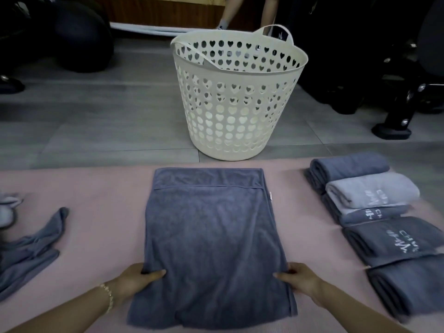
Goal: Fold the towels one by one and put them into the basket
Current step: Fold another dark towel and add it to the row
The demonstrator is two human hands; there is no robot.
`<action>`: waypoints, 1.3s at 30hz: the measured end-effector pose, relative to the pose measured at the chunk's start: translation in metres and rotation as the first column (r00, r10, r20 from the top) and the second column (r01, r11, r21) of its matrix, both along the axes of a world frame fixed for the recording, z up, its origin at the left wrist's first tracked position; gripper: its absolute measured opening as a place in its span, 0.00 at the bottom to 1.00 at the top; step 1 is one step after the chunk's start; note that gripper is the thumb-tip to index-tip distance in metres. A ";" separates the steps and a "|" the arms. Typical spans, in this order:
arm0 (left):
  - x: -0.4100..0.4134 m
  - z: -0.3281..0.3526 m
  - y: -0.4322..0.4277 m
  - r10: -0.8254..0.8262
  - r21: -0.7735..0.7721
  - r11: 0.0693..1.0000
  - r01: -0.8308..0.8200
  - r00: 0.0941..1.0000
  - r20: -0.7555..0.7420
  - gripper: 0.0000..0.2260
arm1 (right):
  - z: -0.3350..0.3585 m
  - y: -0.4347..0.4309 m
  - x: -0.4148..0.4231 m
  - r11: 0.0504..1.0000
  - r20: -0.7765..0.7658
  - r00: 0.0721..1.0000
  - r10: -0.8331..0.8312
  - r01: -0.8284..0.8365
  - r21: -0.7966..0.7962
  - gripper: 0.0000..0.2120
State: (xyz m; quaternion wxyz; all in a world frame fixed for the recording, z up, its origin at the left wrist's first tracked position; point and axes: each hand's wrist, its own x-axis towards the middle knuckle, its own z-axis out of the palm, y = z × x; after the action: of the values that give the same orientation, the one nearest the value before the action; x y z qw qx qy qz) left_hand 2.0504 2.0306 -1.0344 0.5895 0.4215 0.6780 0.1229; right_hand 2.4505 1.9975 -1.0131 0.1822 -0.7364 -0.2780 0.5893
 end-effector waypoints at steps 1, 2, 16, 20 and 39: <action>0.001 0.003 -0.004 -0.007 -0.030 1.000 0.008 1.000 0.021 0.10 | 0.000 -0.004 -0.005 1.000 -0.020 1.000 0.006 -0.006 -0.011 0.19; 0.000 0.003 -0.008 -0.016 -0.029 0.999 0.017 1.000 0.026 0.11 | -0.002 -0.008 -0.007 1.000 -0.016 1.000 0.001 -0.001 -0.024 0.14; -0.028 -0.005 -0.037 0.113 0.312 0.949 0.034 0.892 -0.439 0.10 | 0.000 -0.055 0.014 0.978 0.058 0.979 -0.196 0.191 0.081 0.03; 0.001 -0.012 -0.038 0.010 0.485 0.755 0.441 0.732 -0.681 0.22 | -0.001 -0.056 0.009 0.988 0.102 0.983 -0.152 0.148 0.044 0.05; 0.108 -0.040 -0.043 -0.311 0.201 0.738 0.644 0.590 -0.745 0.43 | -0.001 -0.075 -0.019 0.952 0.183 0.937 -0.297 0.275 0.134 0.14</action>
State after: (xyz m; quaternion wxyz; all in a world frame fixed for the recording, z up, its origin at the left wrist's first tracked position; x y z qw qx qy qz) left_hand 2.1585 1.9871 -1.0742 0.2008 0.7318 0.6493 -0.0512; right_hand 2.4318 1.9223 -1.0141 0.2761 -0.8138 -0.2157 0.4635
